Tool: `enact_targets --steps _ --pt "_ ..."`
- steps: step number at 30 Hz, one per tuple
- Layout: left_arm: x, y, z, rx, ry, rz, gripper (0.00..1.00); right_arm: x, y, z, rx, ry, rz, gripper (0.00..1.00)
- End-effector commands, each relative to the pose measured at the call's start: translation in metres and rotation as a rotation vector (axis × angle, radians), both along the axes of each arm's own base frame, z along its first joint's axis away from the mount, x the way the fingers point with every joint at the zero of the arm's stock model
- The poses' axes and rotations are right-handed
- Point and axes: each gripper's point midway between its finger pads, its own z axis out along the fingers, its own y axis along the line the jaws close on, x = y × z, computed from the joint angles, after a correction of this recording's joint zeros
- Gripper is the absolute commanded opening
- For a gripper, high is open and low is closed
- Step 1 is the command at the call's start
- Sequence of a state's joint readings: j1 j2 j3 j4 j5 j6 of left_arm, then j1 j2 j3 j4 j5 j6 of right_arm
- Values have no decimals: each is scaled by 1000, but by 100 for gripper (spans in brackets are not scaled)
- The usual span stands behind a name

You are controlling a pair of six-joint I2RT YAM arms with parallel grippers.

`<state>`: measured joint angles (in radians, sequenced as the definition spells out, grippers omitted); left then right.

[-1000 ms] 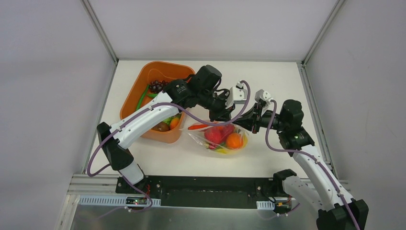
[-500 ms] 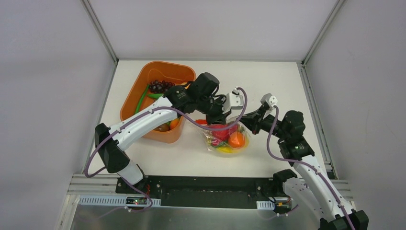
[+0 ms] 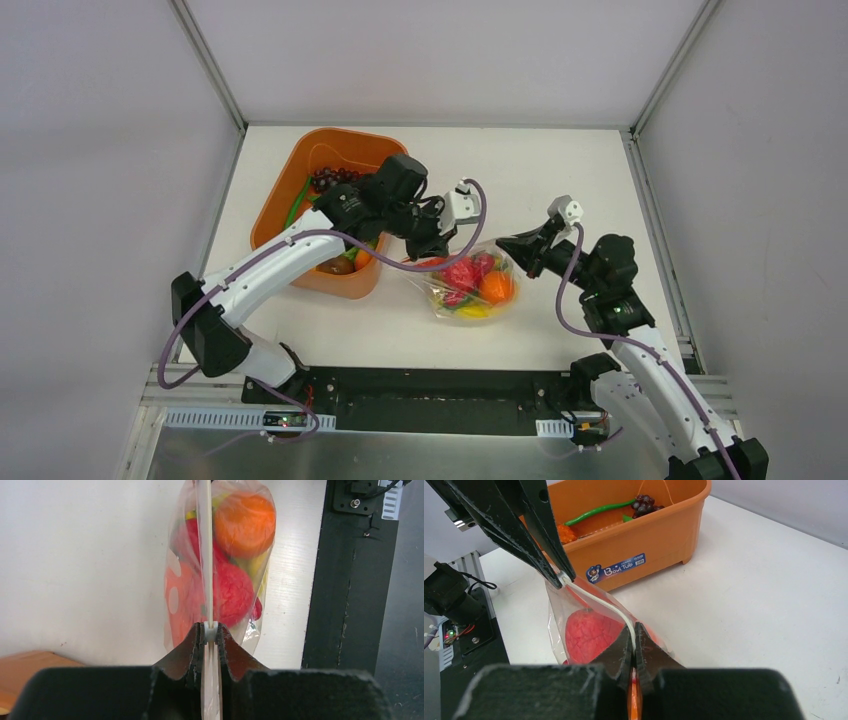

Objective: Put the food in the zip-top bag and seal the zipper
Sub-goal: Zip the zipper food storage bag at the center of the board.

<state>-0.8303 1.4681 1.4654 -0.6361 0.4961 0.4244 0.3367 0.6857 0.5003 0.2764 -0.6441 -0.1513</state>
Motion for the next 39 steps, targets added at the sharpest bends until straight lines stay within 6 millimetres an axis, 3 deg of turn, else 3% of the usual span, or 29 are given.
enact_targets --steps 1,11,39 --pt "-7 28 -11 52 47 68 3 11 -8 27 37 -114 -67 0" --pt "-13 48 -28 47 77 129 5 14 -8 21 31 -98 -69 0" --pt "-12 101 -39 111 17 254 12 18 -15 22 36 -116 -97 0"
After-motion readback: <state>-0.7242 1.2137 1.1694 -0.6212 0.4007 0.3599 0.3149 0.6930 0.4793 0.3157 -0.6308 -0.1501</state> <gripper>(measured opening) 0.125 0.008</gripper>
